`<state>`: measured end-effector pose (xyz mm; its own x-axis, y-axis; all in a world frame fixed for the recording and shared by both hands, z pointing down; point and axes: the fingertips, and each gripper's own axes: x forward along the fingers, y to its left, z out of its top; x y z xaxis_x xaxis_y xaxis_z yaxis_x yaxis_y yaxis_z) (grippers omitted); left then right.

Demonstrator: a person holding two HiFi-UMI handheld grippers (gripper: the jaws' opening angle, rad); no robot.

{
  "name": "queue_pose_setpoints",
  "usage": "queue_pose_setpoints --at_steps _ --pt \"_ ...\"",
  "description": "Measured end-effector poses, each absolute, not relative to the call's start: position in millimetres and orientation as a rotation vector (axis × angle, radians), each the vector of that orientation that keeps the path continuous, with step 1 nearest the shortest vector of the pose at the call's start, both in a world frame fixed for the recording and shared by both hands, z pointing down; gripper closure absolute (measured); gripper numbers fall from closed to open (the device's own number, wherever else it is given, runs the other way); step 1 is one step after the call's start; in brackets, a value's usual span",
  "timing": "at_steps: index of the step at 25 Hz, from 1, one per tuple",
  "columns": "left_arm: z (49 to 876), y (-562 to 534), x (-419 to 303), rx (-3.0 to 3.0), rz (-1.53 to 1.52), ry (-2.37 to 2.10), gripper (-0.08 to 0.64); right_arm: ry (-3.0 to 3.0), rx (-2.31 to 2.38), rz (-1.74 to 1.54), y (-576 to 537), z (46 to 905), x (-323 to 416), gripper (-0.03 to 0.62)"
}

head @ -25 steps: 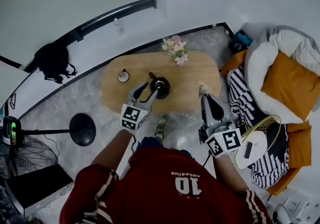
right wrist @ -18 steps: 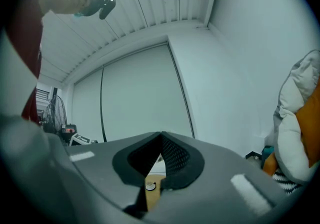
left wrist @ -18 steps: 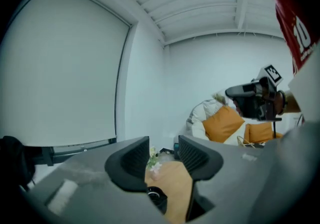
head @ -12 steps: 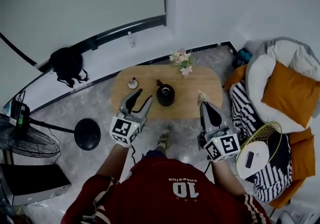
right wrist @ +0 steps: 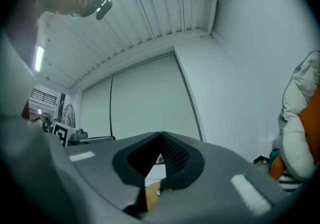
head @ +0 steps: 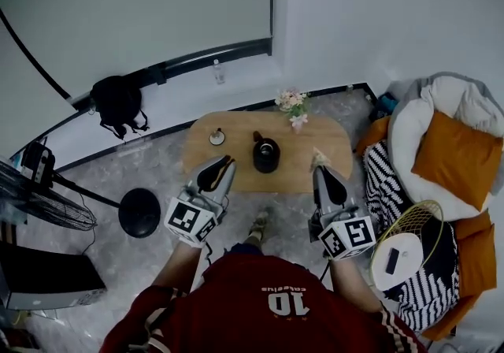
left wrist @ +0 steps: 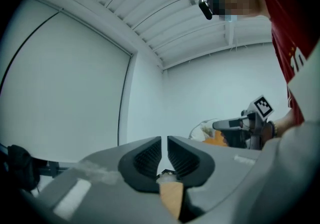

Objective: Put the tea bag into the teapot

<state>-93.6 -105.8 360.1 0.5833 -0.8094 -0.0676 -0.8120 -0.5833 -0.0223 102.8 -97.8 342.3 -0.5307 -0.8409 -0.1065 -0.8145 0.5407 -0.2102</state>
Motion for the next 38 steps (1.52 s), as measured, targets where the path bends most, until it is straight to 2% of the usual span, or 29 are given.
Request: queue_pose_setpoints --at_steps 3,22,38 --pt "357.0 -96.4 -94.2 -2.753 0.088 1.397 0.558 2.588 -1.388 -0.193 -92.7 341.0 96.1 0.592" --pt "374.1 -111.6 -94.6 -2.774 0.017 1.429 0.558 2.719 -1.348 -0.204 -132.7 379.8 73.0 0.592" --pt "410.1 -158.8 -110.4 -2.796 -0.029 1.495 0.558 2.886 -1.346 -0.251 -230.8 487.0 32.0 0.592"
